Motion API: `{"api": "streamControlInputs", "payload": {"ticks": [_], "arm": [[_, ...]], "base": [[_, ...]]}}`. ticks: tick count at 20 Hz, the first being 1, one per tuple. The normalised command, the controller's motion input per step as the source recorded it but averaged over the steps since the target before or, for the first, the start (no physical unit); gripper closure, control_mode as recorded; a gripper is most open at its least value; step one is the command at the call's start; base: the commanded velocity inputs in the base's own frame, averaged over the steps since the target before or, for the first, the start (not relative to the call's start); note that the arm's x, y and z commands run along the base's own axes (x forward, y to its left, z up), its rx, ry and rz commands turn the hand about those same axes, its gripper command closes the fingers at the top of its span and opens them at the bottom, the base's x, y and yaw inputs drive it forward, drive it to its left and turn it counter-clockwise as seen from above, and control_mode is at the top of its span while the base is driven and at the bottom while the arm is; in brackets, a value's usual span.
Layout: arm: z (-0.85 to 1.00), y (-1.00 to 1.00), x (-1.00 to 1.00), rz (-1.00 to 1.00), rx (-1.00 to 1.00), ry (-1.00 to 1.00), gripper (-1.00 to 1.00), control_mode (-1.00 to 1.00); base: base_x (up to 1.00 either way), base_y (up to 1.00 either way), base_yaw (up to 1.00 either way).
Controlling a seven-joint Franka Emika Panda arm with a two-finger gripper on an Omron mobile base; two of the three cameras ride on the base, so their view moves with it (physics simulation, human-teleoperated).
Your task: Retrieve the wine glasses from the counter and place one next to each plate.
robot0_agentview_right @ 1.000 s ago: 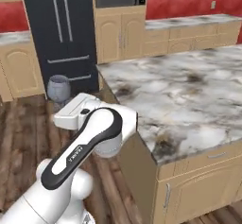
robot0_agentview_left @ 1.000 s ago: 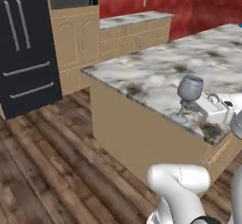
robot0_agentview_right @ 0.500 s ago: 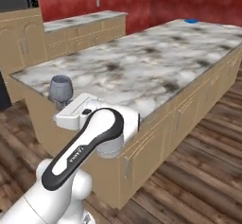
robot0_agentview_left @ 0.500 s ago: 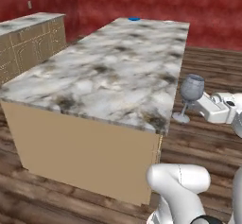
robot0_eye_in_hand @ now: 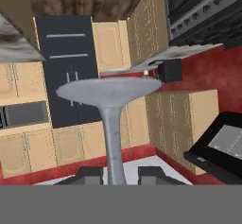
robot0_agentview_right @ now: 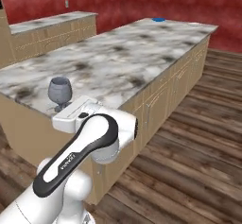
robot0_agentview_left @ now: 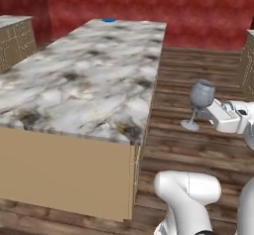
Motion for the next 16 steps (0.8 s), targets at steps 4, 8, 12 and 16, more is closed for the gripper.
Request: {"api": "streamControlInputs", "payload": {"ticks": [4,8,12,16], "arm": [[0.0,0.0,0.0,0.0,0.0,0.0,1.0,1.0],[0.0,0.0,0.0,0.0,0.0,0.0,1.0,1.0],[0.0,0.0,0.0,0.0,0.0,0.0,1.0,1.0],[0.0,0.0,0.0,0.0,0.0,0.0,1.0,1.0]], "base": [[0.54,-1.0,-0.01],[0.94,-1.0,0.0],[1.0,-1.0,0.0],[1.0,-1.0,0.0]]}}
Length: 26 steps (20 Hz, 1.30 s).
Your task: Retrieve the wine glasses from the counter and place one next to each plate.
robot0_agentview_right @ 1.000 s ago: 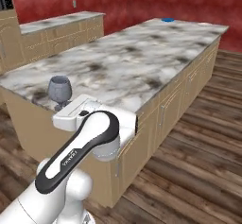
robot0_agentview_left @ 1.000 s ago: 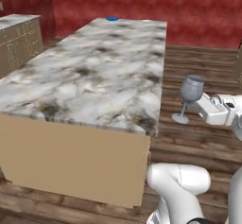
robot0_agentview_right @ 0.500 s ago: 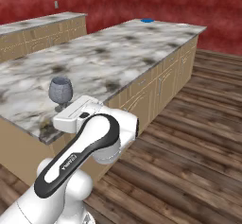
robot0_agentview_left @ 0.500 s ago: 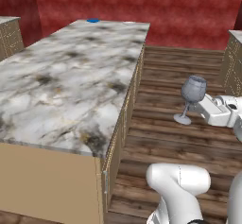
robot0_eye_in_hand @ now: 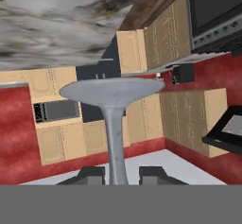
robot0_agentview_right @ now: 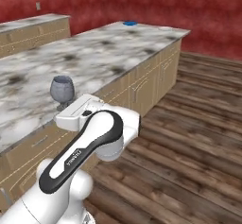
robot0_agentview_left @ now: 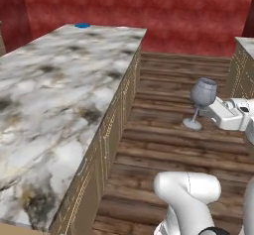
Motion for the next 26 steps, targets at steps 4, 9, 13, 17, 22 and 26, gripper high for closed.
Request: {"api": "streamControlInputs", "payload": {"ticks": [4,9,13,17,22,26], "arm": [[0.0,0.0,0.0,0.0,0.0,0.0,1.0,1.0],[0.0,0.0,0.0,0.0,0.0,0.0,1.0,1.0],[0.0,0.0,0.0,0.0,0.0,0.0,1.0,1.0],[0.0,0.0,0.0,0.0,0.0,0.0,1.0,1.0],[0.0,0.0,0.0,0.0,0.0,0.0,1.0,1.0],[0.0,0.0,0.0,0.0,0.0,0.0,1.0,1.0]], "base": [[1.0,-1.0,0.0],[1.0,-0.96,0.0],[1.0,-0.89,0.0],[1.0,-0.72,0.0],[1.0,-0.3,0.0],[1.0,-0.29,0.0]]}}
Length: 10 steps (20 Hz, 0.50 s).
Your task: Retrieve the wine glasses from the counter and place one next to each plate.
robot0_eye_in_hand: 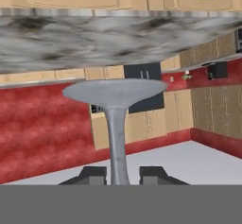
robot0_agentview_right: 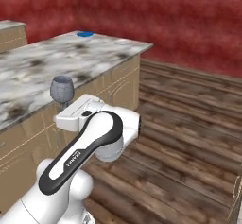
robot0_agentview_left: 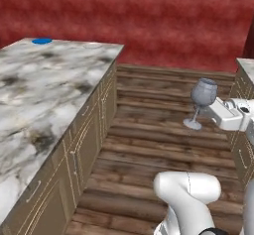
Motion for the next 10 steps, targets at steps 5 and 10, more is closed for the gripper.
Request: {"api": "streamControlInputs", "payload": {"ticks": [5,10], "arm": [[0.0,0.0,0.0,0.0,0.0,0.0,1.0,1.0],[0.0,0.0,0.0,0.0,0.0,0.0,1.0,1.0]], "base": [[1.0,-0.29,0.0],[1.0,-0.28,0.0]]}}
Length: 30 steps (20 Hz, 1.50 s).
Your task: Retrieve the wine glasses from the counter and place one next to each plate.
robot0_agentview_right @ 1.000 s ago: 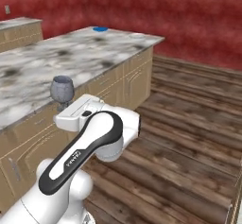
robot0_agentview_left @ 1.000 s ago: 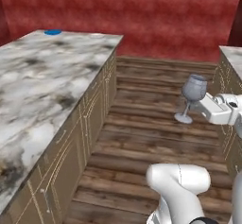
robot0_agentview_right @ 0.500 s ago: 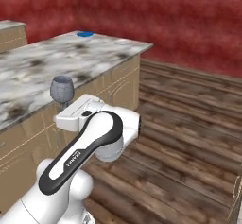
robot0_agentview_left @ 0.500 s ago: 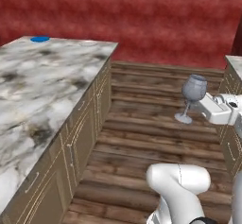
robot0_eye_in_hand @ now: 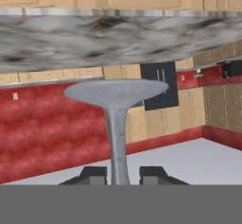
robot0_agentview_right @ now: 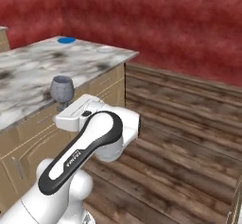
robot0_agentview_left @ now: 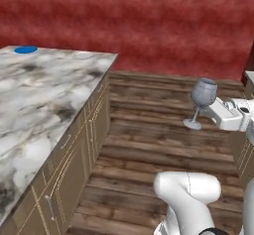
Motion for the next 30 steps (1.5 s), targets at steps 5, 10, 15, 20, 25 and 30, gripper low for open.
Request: {"api": "streamControlInputs", "payload": {"ticks": [5,10,15,20,25,30], "arm": [[0.0,0.0,0.0,0.0,0.0,0.0,1.0,1.0],[0.0,0.0,0.0,0.0,0.0,0.0,1.0,1.0],[0.0,0.0,0.0,0.0,0.0,0.0,1.0,1.0],[0.0,0.0,0.0,0.0,0.0,0.0,1.0,1.0],[0.0,0.0,0.0,0.0,0.0,0.0,1.0,1.0],[0.0,0.0,0.0,0.0,0.0,0.0,1.0,1.0]], "base": [[1.0,-0.31,0.0],[1.0,-0.32,0.0],[1.0,-0.42,0.01],[1.0,-0.55,0.04],[1.0,-0.72,0.09],[1.0,-0.88,0.13]]}}
